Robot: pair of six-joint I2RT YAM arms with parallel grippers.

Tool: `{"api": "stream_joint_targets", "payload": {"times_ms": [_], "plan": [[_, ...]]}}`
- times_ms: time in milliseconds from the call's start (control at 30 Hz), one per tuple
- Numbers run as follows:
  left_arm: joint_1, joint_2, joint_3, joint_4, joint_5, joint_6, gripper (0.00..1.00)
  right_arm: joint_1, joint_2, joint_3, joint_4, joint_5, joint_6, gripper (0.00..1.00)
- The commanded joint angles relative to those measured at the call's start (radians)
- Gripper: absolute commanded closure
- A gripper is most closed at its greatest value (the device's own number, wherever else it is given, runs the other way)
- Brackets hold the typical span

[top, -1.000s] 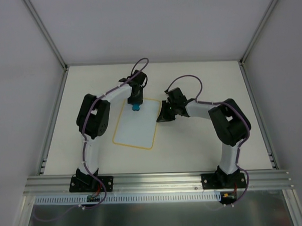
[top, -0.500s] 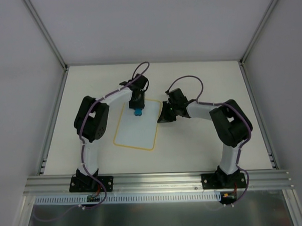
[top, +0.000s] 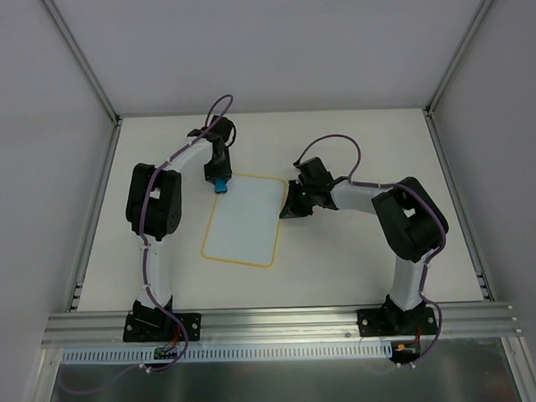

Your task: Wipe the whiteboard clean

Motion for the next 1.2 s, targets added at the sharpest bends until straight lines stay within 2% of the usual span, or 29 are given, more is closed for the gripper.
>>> {"api": "stream_joint_targets", "payload": {"times_ms": [0,233,333,533,667,833,1033,1167], "plan": [[-0.018,0.015,-0.017,-0.063,-0.003,0.027,1.00,0.007,0.063,-0.049,-0.202,0.124,-0.057,1.00],[-0.066,-0.158,-0.236,-0.040,-0.006,-0.048,1.00,0.005,0.068,-0.045,-0.199,0.119,-0.055,1.00],[-0.069,-0.265,-0.433,0.008,0.006,-0.105,1.00,0.005,0.066,-0.046,-0.199,0.121,-0.057,1.00],[-0.098,-0.492,-0.710,0.044,-0.051,-0.224,1.00,0.005,0.069,-0.048,-0.187,0.113,-0.052,1.00],[-0.153,-0.589,-0.825,0.044,-0.071,-0.286,1.00,0.005,0.068,-0.049,-0.182,0.110,-0.050,0.99],[-0.244,-0.661,-0.936,0.044,-0.085,-0.369,1.00,0.007,0.065,-0.060,-0.174,0.110,-0.049,1.00],[-0.285,-0.629,-0.930,0.067,-0.089,-0.387,1.00,0.007,0.072,-0.060,-0.167,0.102,-0.046,1.00],[-0.330,-0.618,-0.930,0.165,-0.030,-0.412,1.00,0.007,0.072,-0.066,-0.164,0.107,-0.047,1.00]]}}
